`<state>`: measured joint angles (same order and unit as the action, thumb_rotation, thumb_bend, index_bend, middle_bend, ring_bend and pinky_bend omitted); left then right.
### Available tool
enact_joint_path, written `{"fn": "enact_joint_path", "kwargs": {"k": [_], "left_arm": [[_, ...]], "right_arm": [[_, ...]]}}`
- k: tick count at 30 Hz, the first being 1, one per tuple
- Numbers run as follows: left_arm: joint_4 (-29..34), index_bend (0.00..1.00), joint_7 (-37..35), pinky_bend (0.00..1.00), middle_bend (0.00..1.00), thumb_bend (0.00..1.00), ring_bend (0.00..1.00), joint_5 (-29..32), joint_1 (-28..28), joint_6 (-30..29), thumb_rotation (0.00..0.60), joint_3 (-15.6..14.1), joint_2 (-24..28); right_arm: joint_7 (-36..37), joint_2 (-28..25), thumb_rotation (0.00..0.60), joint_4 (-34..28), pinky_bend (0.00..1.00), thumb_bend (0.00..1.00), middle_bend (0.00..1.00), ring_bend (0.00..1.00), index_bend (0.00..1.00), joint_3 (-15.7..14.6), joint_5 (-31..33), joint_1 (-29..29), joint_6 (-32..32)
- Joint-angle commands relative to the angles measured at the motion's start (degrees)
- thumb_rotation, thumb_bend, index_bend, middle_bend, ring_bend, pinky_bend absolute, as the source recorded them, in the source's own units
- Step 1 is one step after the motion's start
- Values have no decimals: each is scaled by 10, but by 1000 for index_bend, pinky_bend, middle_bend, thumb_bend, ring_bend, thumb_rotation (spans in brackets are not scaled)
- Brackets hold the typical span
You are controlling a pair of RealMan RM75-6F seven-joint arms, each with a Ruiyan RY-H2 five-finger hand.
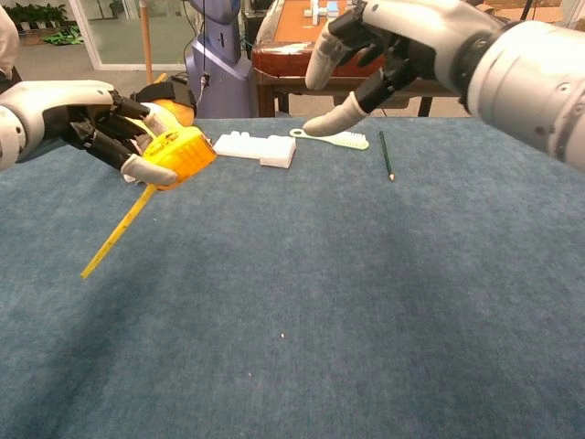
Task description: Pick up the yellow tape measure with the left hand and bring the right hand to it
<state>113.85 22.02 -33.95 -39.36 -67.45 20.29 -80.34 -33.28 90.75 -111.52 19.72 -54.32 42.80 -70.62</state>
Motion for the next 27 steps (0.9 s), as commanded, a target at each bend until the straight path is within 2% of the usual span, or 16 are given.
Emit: {"fn": "enact_joint_path", "kwargs": {"k": [1,12,27], "left_arm": [[2,480,2,258,513,132,395,8,-6,-6,600,2,-2],[10,476,12,267,512,132,402,41,-29,-22,600,7,-4],[17,475,14,272,513,132,404,69,-49,-31,600,12,-1]], "right_arm": [[-21,39,600,33,145,109,357,195,447,14,20,25,-12],[-20,107,600,88,145,109,357,195,433,38,44,68,-19],[-37,151,600,125,145,109,357,195,433,52,64,105,-31]]}}
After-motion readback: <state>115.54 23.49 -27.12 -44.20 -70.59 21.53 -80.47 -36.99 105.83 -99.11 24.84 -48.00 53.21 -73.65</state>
